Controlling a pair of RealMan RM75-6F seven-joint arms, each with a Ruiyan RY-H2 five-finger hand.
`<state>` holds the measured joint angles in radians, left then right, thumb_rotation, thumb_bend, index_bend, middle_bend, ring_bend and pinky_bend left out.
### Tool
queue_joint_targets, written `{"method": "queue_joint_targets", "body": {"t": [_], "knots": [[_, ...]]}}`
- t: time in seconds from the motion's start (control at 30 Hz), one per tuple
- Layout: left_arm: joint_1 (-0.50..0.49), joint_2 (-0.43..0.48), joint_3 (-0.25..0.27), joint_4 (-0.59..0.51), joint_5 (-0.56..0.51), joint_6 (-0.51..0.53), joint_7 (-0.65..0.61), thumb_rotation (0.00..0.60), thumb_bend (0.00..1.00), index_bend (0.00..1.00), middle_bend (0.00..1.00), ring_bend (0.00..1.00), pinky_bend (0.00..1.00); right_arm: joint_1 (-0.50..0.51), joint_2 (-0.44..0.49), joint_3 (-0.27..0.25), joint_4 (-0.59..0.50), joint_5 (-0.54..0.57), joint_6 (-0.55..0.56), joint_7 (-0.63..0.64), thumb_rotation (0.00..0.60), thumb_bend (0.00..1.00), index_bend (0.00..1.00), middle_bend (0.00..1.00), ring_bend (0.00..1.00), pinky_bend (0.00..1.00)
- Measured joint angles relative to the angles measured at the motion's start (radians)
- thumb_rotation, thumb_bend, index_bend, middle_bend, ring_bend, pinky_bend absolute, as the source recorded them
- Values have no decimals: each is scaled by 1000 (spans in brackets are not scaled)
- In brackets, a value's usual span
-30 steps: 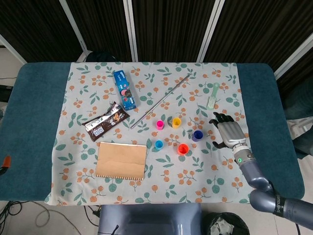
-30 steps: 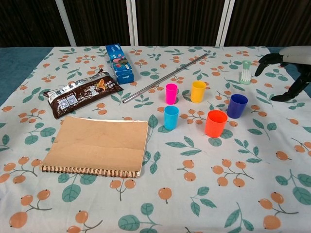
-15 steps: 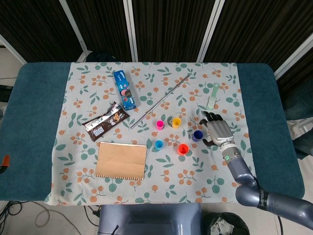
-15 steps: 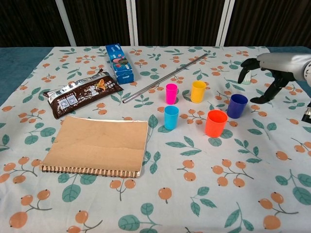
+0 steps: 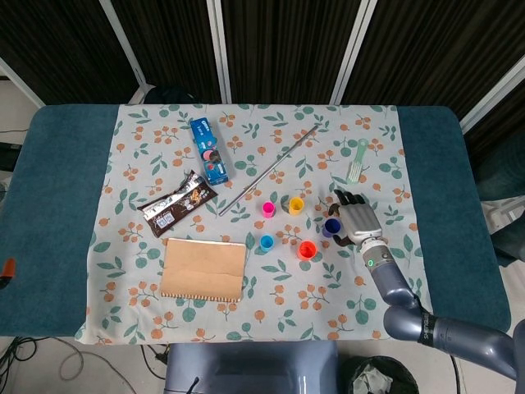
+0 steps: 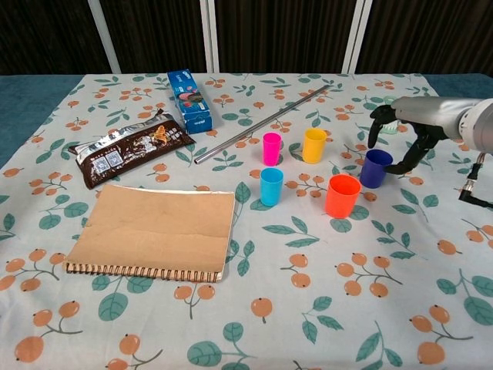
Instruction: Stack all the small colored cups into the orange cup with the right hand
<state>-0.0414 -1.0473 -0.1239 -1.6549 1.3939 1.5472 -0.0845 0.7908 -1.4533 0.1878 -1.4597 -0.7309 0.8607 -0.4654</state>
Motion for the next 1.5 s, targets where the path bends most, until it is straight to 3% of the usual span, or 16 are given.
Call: {"method": "queue_joint_targets", "body": {"t": [1.13, 1.5], "knots": [[1, -4, -8, -6, -17, 0, 13, 600, 352, 131, 33, 0, 32, 22, -57, -3, 62, 6, 17, 21, 600, 391, 451, 0, 57, 119], [3, -2, -8, -10, -20, -1, 15, 600, 352, 131, 32, 0, 32, 22, -21, 1, 5, -13, 32, 18, 600, 392, 459, 0, 57, 120]]}}
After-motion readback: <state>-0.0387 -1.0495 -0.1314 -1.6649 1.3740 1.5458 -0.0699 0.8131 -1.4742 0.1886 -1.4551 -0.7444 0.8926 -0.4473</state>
